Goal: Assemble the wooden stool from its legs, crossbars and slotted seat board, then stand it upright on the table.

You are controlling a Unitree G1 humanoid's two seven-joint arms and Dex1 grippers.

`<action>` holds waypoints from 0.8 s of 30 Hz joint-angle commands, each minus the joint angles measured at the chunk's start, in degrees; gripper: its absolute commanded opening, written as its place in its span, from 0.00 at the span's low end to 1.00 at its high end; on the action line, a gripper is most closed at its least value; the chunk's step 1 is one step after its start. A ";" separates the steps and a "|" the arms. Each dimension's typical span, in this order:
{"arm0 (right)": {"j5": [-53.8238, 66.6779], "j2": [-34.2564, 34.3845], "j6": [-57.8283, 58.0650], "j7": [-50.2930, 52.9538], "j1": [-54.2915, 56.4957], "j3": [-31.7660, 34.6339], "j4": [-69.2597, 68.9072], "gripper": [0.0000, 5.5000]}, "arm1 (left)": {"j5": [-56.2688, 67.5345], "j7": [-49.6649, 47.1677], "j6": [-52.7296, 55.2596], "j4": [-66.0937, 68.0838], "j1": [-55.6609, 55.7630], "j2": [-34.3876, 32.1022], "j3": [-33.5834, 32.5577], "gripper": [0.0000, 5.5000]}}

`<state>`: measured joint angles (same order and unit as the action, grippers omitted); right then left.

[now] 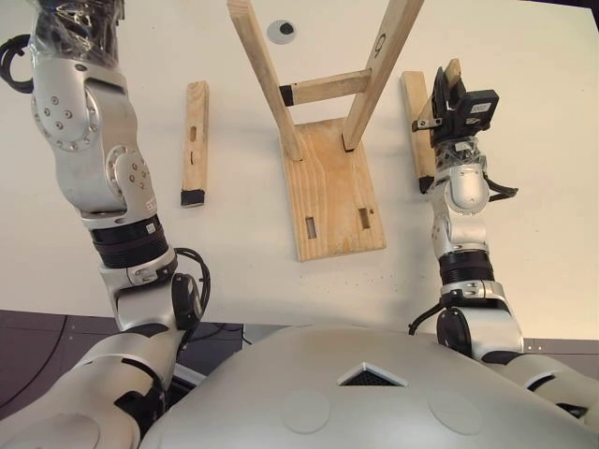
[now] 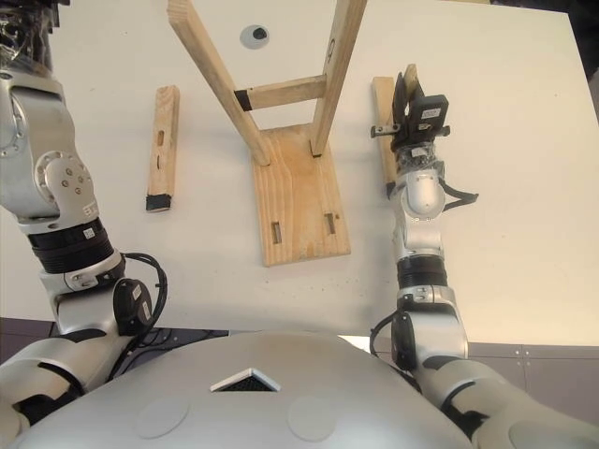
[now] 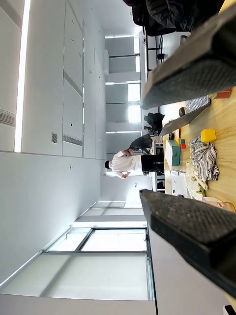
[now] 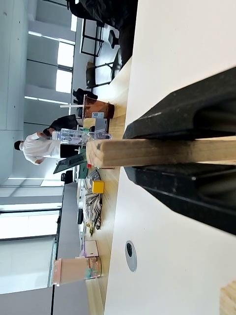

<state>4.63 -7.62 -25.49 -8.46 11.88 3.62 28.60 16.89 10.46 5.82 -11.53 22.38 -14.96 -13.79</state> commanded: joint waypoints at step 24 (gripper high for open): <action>3.40 -12.82 33.37 -9.31 -14.60 2.25 -28.04 0.41 | -1.23 -1.40 -0.51 0.73 -1.79 -0.37 -1.42 0.54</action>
<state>6.92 -17.91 -0.34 -16.22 -0.24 6.18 6.39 16.29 9.66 5.64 -10.00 21.64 -15.37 -15.01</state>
